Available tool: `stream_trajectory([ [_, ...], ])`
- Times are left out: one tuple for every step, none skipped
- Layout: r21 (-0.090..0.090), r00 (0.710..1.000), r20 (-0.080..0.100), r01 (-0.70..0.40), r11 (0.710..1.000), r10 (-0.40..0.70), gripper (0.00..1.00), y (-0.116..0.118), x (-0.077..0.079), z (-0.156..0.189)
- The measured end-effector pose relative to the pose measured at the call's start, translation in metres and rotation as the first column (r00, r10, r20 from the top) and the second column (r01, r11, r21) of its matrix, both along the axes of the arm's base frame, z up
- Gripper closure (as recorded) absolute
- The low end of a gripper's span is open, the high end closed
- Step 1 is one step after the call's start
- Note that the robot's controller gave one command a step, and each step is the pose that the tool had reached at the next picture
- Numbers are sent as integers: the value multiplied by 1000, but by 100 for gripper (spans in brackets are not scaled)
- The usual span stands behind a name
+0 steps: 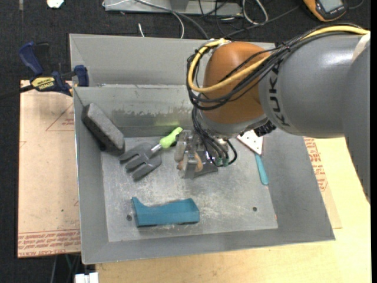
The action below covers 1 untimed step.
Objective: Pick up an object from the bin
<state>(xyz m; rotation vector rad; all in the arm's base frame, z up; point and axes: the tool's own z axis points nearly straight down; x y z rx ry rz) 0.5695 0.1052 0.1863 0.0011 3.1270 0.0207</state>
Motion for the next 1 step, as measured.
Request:
stream_trajectory([
  [0, 999, 3, -33, 999, 33, 100, 6, 2, 23],
])
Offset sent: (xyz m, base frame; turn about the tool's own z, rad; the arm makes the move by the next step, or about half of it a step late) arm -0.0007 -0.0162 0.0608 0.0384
